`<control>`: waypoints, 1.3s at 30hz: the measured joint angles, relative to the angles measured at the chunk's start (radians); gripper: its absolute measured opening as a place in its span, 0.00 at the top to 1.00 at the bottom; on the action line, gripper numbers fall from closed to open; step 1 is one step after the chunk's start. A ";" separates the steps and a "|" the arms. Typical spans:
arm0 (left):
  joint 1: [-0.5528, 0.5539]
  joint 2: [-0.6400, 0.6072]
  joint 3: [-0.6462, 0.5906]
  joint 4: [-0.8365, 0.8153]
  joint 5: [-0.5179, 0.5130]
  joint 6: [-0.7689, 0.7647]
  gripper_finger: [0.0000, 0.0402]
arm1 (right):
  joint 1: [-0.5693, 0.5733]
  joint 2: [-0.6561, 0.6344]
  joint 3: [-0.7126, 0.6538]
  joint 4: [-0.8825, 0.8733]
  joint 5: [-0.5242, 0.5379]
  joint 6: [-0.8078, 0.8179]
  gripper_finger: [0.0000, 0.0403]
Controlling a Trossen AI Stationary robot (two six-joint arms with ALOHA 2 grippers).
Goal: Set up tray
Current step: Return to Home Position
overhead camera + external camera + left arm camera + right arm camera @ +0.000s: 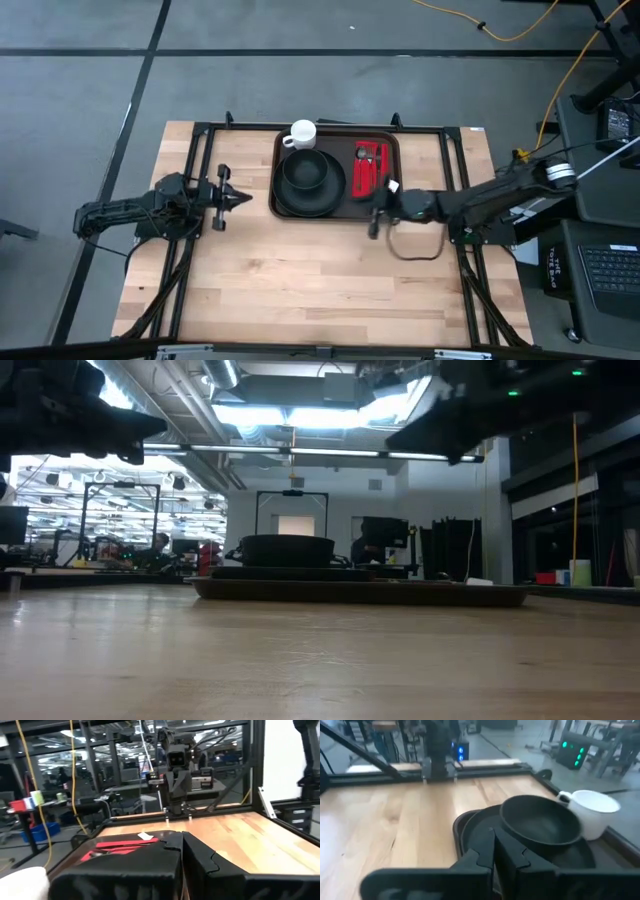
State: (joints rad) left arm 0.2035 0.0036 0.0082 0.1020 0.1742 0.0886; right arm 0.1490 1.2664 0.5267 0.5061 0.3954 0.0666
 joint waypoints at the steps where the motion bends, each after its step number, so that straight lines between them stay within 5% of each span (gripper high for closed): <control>1: 0.002 0.000 0.000 0.000 -0.009 0.000 1.00 | 0.000 -0.043 -0.028 0.001 0.000 -0.005 0.97; 10: 0.002 0.000 0.000 -0.001 -0.143 0.002 0.99 | 0.000 -0.404 -0.244 -0.002 -0.082 -0.060 0.97; 19: 0.002 0.000 0.000 0.000 -0.155 0.003 0.99 | 0.000 -0.712 -0.427 -0.018 -0.084 -0.091 0.97; 32: 0.002 0.000 0.000 -0.001 -0.156 0.003 1.00 | 0.000 -1.064 -0.451 -0.344 -0.163 -0.143 0.97; 39: 0.002 0.000 0.000 -0.001 -0.156 0.003 0.99 | 0.000 -1.175 -0.451 -0.379 -0.257 -0.182 0.97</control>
State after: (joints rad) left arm 0.2050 0.0040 0.0082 0.1013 0.0185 0.0914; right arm 0.1486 0.0918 0.0757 0.1272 0.1379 -0.1153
